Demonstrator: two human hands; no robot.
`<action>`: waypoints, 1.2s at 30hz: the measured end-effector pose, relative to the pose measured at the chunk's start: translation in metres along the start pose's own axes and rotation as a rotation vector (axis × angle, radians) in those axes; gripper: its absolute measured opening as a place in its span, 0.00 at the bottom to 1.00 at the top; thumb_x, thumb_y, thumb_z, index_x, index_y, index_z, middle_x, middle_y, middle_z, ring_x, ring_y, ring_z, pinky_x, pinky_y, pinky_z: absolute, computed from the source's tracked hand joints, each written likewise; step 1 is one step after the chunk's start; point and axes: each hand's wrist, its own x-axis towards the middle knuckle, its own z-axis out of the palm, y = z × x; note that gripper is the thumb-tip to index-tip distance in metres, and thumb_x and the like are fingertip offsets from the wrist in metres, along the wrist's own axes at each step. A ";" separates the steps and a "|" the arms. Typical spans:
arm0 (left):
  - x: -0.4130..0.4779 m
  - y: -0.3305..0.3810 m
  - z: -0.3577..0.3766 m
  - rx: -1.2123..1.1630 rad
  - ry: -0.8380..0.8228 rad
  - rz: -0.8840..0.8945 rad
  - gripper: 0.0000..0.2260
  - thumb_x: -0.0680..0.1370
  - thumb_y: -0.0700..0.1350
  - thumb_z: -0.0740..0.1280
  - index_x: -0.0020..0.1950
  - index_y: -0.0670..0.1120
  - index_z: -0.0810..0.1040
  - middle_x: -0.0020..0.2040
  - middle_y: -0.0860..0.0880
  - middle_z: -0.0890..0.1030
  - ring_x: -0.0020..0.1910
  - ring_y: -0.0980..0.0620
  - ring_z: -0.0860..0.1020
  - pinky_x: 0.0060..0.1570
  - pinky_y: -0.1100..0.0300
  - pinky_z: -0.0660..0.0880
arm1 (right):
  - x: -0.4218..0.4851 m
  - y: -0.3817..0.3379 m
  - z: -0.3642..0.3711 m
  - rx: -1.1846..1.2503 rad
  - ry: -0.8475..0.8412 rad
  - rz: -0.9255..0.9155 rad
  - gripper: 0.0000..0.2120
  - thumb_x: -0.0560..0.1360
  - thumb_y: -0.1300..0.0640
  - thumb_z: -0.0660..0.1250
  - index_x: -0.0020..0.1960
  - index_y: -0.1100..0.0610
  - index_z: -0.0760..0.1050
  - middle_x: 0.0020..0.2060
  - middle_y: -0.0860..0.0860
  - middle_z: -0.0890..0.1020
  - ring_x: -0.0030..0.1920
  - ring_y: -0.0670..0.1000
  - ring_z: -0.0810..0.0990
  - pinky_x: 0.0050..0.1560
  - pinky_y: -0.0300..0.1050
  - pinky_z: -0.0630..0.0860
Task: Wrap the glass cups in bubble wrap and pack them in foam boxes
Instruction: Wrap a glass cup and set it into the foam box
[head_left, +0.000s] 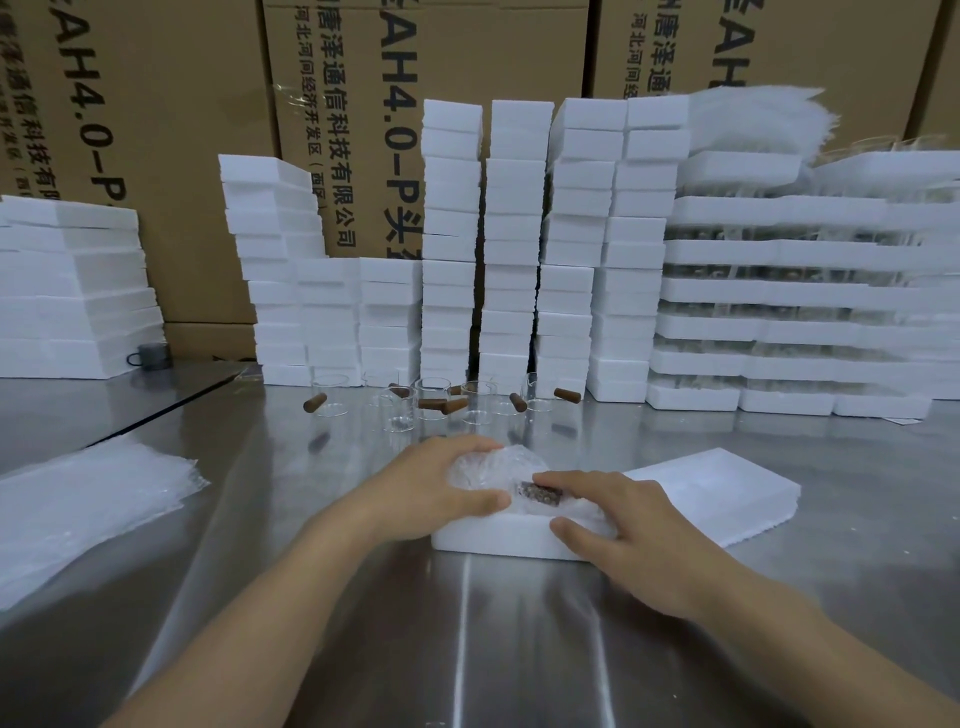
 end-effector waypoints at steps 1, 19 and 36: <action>0.000 0.000 0.001 -0.001 0.007 0.002 0.29 0.76 0.60 0.78 0.76 0.63 0.75 0.68 0.66 0.73 0.70 0.64 0.70 0.62 0.72 0.62 | 0.000 0.000 0.000 -0.008 0.004 -0.006 0.25 0.76 0.30 0.58 0.73 0.26 0.65 0.65 0.32 0.76 0.69 0.41 0.71 0.74 0.48 0.67; 0.002 0.011 0.020 0.271 0.102 0.163 0.19 0.84 0.68 0.57 0.71 0.65 0.75 0.71 0.66 0.74 0.74 0.58 0.70 0.71 0.48 0.63 | 0.005 0.033 -0.044 -0.506 0.151 0.345 0.18 0.83 0.53 0.64 0.70 0.38 0.71 0.59 0.44 0.83 0.60 0.51 0.79 0.62 0.48 0.70; -0.002 0.031 -0.017 -0.561 0.140 0.206 0.48 0.63 0.58 0.86 0.76 0.78 0.64 0.74 0.71 0.71 0.71 0.66 0.74 0.71 0.58 0.75 | 0.012 -0.015 -0.056 1.766 0.047 0.150 0.23 0.82 0.59 0.63 0.77 0.56 0.71 0.72 0.58 0.78 0.73 0.59 0.76 0.72 0.56 0.74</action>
